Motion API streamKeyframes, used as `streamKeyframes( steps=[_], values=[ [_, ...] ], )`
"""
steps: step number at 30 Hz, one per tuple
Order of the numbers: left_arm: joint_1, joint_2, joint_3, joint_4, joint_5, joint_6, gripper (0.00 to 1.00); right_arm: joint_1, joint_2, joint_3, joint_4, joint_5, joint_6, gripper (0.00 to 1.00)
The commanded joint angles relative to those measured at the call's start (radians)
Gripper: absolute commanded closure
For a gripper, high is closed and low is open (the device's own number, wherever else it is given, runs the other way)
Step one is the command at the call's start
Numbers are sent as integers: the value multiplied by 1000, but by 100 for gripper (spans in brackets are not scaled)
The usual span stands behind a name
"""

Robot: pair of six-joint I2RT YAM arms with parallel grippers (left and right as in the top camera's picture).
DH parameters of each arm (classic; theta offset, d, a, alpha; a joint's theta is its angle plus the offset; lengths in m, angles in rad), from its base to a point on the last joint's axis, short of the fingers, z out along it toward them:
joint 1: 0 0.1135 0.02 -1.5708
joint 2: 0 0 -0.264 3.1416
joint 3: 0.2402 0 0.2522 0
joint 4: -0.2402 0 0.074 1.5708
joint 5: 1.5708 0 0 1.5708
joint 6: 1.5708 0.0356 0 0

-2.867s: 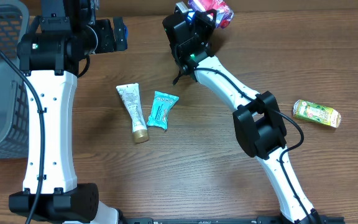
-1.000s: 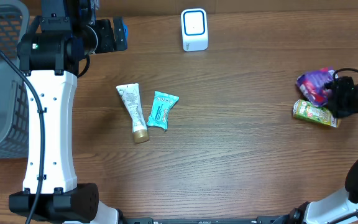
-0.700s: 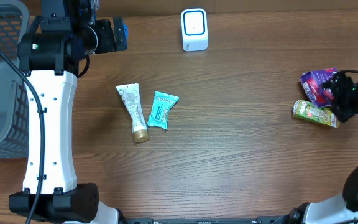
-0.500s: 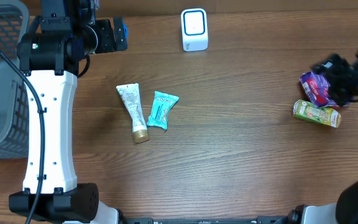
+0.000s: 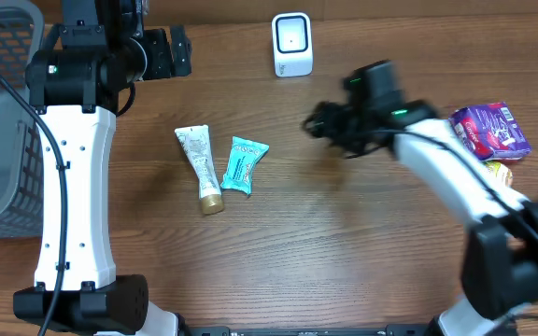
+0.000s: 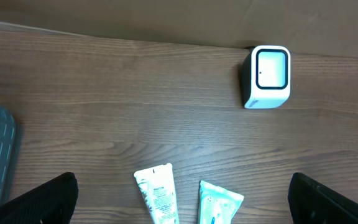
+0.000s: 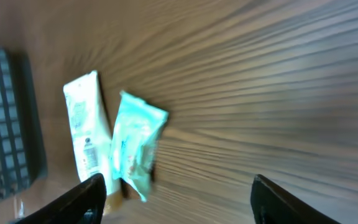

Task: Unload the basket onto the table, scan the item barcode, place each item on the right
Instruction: 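Move the right gripper to the teal wipes pack and grasp it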

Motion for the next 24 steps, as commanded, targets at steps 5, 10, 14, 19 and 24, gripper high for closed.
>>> streamKeyframes(
  steps=[5,10,14,19,24],
  values=[
    [0,8,13,0,-3,19,0,154,131,-8,135,8,205,39],
    [0,8,13,0,-3,19,0,225,177,-8,175,9,267,46],
    [0,8,13,0,-3,19,0,290,231,-8,237,13,325,46],
    [0,8,13,0,-3,19,0,319,282,-8,280,38,358,50],
    [0,8,13,0,-3,19,0,317,288,-8,251,60,350,76]
  ],
)
